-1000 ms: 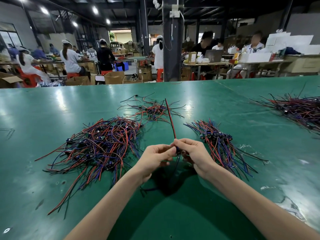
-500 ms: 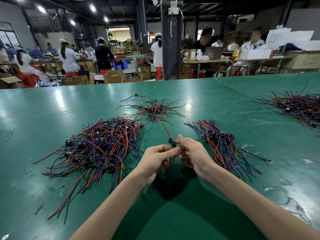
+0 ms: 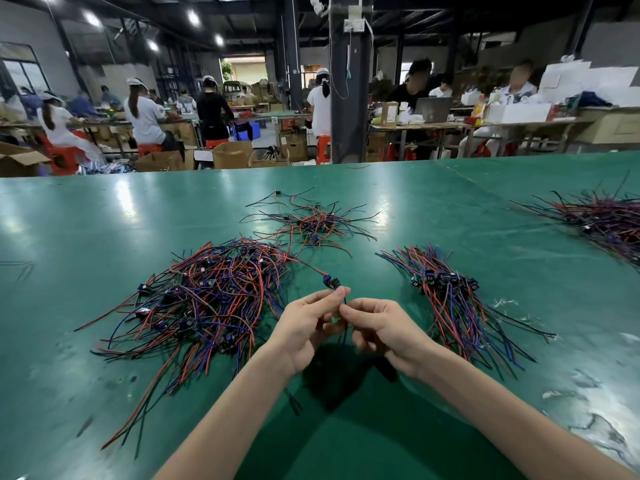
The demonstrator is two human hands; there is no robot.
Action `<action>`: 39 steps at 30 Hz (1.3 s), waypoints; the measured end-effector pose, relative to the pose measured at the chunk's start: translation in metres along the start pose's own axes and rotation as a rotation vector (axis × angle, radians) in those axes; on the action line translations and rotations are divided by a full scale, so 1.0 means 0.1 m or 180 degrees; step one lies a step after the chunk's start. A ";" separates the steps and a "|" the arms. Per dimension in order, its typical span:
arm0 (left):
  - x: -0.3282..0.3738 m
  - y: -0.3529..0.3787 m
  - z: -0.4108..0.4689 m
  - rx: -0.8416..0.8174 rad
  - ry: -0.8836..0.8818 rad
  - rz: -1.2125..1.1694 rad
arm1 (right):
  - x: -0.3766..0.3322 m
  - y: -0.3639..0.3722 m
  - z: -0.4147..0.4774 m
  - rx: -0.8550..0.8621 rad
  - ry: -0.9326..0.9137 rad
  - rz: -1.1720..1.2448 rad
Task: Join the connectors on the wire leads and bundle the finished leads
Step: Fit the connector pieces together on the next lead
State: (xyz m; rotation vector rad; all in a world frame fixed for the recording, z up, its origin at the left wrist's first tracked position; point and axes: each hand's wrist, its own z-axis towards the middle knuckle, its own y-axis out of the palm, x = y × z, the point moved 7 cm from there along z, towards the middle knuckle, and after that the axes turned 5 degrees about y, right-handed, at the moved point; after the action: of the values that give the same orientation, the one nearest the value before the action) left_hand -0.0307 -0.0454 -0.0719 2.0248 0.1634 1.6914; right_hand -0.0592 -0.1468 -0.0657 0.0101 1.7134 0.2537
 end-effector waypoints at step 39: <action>0.01 -0.08 0.12 0.0278 0.0545 0.0400 | 0.13 -0.07 0.09 0.0103 0.0124 -0.0460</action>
State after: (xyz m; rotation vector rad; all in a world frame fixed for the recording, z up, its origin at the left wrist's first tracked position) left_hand -0.0179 -0.0414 -0.0763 1.9874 0.1736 1.9686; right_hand -0.0513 -0.1506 -0.0806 -0.0950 1.7480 0.1197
